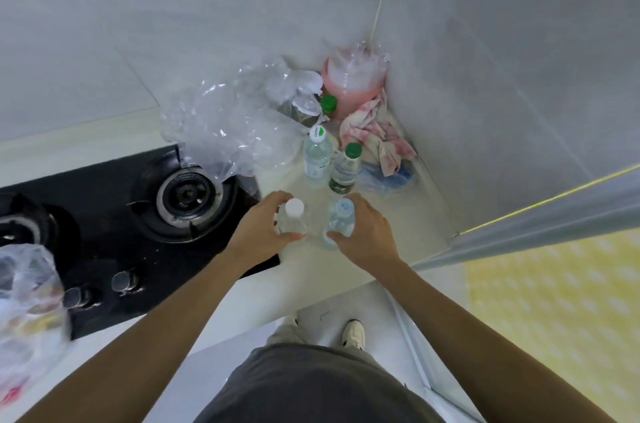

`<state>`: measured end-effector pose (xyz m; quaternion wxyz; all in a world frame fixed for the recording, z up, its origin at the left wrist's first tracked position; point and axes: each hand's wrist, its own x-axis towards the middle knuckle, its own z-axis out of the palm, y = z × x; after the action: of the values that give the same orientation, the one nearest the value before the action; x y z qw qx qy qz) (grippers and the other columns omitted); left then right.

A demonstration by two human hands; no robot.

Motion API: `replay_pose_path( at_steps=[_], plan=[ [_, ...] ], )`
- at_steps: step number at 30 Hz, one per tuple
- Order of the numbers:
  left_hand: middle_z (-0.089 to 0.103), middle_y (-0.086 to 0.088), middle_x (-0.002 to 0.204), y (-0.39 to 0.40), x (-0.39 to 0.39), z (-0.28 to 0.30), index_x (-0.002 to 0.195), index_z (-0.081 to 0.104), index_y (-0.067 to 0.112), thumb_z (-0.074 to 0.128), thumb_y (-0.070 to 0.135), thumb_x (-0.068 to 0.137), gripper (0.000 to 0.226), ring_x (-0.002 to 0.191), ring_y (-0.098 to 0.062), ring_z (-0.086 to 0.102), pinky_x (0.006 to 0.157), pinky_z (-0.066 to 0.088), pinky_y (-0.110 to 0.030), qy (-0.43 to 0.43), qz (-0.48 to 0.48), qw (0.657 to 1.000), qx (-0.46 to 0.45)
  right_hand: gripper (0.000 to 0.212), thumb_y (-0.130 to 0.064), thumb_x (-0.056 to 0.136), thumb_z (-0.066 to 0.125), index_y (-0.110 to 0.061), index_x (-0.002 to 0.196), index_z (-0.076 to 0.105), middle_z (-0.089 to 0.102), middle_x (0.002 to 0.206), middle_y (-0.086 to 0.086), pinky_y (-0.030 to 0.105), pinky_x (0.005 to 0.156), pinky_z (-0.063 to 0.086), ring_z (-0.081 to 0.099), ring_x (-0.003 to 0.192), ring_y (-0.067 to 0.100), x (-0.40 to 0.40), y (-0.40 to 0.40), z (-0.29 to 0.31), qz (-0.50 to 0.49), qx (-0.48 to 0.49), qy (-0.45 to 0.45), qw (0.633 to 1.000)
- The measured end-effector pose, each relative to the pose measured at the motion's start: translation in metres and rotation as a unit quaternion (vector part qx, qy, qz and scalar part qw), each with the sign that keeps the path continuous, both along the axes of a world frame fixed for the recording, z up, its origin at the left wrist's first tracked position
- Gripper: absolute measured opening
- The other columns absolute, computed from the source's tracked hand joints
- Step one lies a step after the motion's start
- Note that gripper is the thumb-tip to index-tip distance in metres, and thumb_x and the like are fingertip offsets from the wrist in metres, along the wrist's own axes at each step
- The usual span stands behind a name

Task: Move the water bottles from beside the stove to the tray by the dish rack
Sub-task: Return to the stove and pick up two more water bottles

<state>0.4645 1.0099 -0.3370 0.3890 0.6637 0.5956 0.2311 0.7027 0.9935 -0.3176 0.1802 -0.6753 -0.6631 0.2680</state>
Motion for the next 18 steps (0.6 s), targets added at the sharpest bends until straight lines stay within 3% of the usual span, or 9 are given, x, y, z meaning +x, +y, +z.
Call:
replay_pose_path(
  at_steps=[6,11,14,18],
  plan=[
    [0.07,0.015,0.117,-0.012,0.008,-0.018,0.123,0.062,0.038,0.097,0.033,0.071,0.063,0.109,-0.006,0.066,0.092,0.062,-0.041,-0.089,0.091,0.99,-0.055,0.063,-0.034,0.071,0.091,-0.024,0.121,0.054,0.066,0.11,-0.007,0.034,0.08,0.057,0.067,0.096,0.021,0.01,-0.016,-0.019,-0.005,0.031,0.071,0.997],
    [0.077,0.008,0.11,-0.007,0.01,-0.048,0.113,0.069,0.039,0.097,0.013,0.062,0.063,0.1,-0.005,0.07,0.097,0.059,-0.043,-0.102,0.096,0.984,-0.112,0.06,-0.036,0.069,0.094,-0.03,0.114,0.055,0.07,0.101,-0.016,0.03,0.078,0.057,0.069,0.089,0.011,0.017,-0.01,-0.036,-0.034,-0.05,0.12,0.991],
    [0.077,0.011,0.108,-0.008,0.013,-0.056,0.102,0.069,0.055,0.097,0.007,0.061,0.068,0.095,-0.001,0.07,0.092,0.058,-0.035,-0.12,0.12,0.978,-0.123,0.063,-0.034,0.068,0.097,-0.027,0.117,0.059,0.072,0.103,-0.012,0.029,0.08,0.057,0.07,0.092,0.013,0.019,-0.008,-0.05,-0.036,-0.078,0.138,0.987],
    [0.077,0.017,0.097,-0.025,0.017,-0.043,0.111,0.069,0.044,0.094,0.005,0.07,0.062,0.082,0.002,0.07,0.072,0.058,-0.022,-0.134,0.162,0.971,-0.114,0.064,-0.034,0.07,0.097,-0.024,0.121,0.061,0.072,0.107,-0.011,0.018,0.08,0.054,0.069,0.095,0.012,0.021,-0.002,-0.052,-0.024,-0.074,0.16,0.984]
  ],
)
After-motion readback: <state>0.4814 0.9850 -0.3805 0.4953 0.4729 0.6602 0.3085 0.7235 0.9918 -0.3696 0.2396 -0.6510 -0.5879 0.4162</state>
